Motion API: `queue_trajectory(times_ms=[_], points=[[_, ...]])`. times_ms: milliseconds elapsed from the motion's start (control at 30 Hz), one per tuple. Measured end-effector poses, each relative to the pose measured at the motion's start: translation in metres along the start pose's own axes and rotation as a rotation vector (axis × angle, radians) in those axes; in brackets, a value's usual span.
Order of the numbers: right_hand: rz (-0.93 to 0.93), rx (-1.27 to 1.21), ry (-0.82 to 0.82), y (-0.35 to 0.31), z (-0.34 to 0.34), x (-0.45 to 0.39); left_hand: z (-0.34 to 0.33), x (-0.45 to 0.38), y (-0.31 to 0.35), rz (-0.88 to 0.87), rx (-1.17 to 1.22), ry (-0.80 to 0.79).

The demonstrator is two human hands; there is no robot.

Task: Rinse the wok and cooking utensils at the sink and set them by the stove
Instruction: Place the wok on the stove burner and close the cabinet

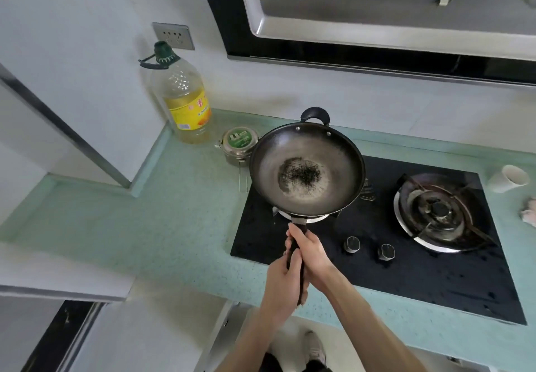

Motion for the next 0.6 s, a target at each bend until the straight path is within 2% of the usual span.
queue_trajectory(times_ms=[600], points=[[-0.014, -0.007, 0.065, 0.007, 0.008, 0.01, -0.008, 0.007, -0.005, 0.046, 0.099, -0.122]])
Point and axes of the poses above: each hand's wrist, its own x-axis away from the middle knuckle, its own z-axis out of the back of the hand, y = z × x, the point moved 4 cm from there along -x, towards the middle knuckle, and after that the axes turned 14 degrees about -x, right-handed, at the moved point
